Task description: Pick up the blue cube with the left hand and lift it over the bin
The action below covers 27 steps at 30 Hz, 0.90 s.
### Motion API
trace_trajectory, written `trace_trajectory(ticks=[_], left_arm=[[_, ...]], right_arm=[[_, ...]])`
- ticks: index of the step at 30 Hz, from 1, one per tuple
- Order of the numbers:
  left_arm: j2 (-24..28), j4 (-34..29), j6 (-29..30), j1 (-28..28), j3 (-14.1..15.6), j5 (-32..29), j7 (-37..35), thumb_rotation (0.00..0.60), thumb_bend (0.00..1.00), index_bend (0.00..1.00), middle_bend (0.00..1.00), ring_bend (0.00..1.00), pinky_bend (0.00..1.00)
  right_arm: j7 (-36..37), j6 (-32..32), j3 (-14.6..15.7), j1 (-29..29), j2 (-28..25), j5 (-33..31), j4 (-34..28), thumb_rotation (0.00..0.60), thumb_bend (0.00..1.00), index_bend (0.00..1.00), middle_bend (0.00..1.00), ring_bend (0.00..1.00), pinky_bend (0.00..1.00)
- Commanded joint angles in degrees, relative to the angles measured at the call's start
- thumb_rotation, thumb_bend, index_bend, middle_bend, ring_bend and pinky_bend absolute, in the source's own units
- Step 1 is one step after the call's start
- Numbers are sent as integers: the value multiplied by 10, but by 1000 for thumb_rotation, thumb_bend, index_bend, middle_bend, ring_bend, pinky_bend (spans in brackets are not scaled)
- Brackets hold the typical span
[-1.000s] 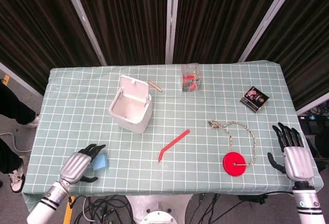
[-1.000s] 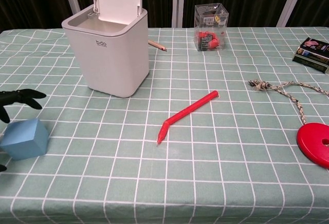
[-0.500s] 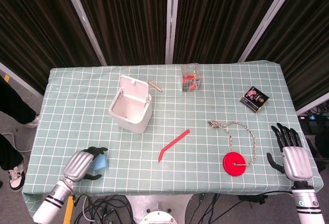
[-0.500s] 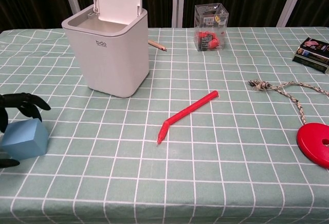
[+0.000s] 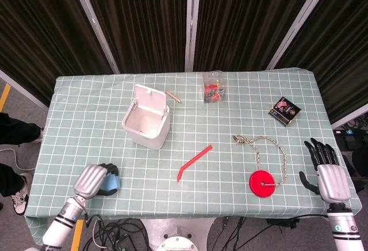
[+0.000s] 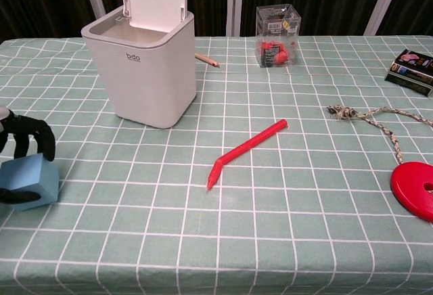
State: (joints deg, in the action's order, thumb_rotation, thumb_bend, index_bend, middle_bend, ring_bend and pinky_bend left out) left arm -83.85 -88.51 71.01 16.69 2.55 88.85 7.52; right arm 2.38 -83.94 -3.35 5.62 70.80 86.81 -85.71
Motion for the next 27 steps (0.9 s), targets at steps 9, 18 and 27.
trace_trajectory(ticks=[9, 18, 27], left_arm=[[114, -103, 80, 17, -79, 25, 34, 600, 210, 490, 577, 565, 763], [141, -161, 34, 121, -195, -4, 42, 600, 210, 479, 566, 558, 754], [46, -66, -32, 220, -242, -76, -5, 600, 210, 434, 526, 534, 738]], right_arm=[[-4, -5, -1, 0, -2, 2, -4, 600, 292, 0, 0, 0, 0], [-2, 2, -2, 3, 6, -2, 2, 600, 291, 0, 0, 0, 0], [5, 2, -7, 1, 4, -13, 7, 600, 291, 0, 0, 0, 0]])
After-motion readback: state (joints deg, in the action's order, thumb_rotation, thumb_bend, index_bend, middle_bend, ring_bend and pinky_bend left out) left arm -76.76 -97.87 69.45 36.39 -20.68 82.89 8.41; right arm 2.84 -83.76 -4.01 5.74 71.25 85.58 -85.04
